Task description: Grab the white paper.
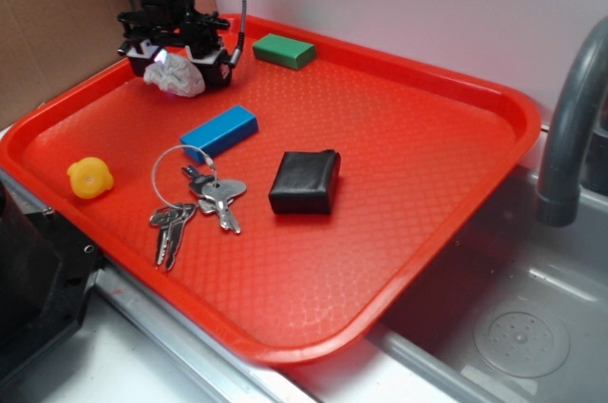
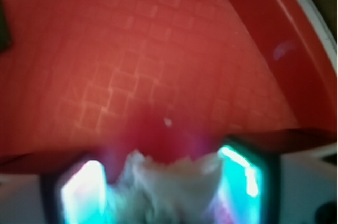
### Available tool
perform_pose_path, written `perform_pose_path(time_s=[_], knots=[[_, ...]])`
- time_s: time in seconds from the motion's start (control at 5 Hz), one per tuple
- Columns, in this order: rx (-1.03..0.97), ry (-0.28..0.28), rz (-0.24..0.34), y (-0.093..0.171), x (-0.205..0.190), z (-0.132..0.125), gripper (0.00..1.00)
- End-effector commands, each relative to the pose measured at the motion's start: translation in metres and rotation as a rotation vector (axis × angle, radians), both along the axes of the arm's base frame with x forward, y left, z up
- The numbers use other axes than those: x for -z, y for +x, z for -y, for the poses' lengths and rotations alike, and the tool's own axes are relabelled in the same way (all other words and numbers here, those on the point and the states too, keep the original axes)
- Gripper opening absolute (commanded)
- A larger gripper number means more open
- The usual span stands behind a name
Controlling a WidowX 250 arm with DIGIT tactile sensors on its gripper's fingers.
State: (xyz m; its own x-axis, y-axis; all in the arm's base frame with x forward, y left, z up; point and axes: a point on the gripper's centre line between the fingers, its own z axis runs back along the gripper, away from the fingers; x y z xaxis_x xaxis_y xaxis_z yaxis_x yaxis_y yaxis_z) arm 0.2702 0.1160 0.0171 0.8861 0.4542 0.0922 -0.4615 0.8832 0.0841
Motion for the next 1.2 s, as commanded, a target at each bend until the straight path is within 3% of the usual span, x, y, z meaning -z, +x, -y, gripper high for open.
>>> perform_pose_path(time_s=[0.0,0.2,0.4,0.6,0.8,1.0], knots=[[-0.011,0.056,-0.029,-0.030,-0.064,0.010,0.00],[0.095,0.070,0.176,-0.065,-0.110,0.044,0.00],[0.179,0.053,0.276,-0.076,-0.157,0.066,0.00],[0.224,0.022,0.302,-0.079,-0.200,0.076,0.00],[0.190,-0.016,0.324,-0.076,-0.203,0.077,0.00],[0.179,-0.003,0.266,-0.069,-0.196,0.069,0.00]])
